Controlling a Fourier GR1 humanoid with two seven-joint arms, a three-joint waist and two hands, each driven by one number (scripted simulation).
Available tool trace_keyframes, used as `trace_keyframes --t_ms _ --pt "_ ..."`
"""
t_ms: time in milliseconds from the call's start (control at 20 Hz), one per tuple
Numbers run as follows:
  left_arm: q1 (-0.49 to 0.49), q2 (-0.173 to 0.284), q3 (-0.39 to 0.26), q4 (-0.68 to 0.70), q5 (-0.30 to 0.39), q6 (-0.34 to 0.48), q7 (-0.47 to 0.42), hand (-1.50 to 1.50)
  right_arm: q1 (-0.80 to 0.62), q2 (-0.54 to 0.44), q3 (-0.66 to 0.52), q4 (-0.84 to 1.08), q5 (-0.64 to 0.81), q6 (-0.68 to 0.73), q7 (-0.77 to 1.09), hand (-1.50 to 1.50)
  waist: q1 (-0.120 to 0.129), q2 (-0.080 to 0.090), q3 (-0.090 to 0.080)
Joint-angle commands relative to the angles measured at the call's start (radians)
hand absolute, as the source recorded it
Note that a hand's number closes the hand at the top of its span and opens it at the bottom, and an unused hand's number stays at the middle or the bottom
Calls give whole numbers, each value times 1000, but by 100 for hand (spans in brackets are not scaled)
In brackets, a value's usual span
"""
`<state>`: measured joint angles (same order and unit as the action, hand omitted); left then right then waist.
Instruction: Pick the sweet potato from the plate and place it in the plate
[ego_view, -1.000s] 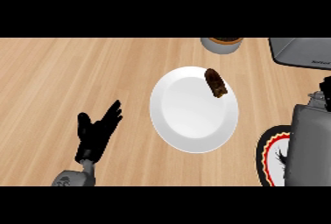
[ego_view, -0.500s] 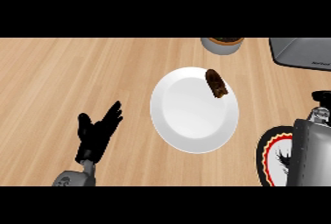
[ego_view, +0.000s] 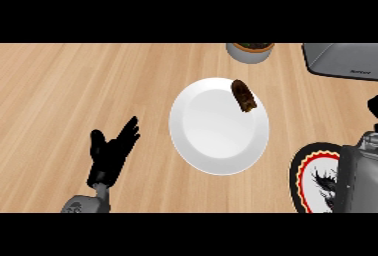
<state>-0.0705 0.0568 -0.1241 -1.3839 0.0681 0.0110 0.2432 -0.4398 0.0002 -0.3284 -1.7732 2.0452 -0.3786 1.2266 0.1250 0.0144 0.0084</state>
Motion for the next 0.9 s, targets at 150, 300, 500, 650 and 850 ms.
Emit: trace_keyframes --t_ms 150,300,500,650,850 --pt "-13 11 3 3 -3 -6 9 0 -4 0 121 -89 -30 -154 248 -150 19 -3 1" --pt "0 5 -4 5 -1 -11 -3 0 16 0 171 -111 -52 -146 251 -150 29 -5 -1" --pt "-27 5 -3 10 -2 -12 6 0 33 0 222 -117 -78 -178 252 -150 33 3 1" --pt "-33 6 -5 9 -3 -15 4 0 70 0 246 -94 -97 -170 260 -150 39 8 2" --pt "-31 7 -3 8 -2 -14 4 0 115 0 277 -83 -121 -175 260 -150 35 5 2"
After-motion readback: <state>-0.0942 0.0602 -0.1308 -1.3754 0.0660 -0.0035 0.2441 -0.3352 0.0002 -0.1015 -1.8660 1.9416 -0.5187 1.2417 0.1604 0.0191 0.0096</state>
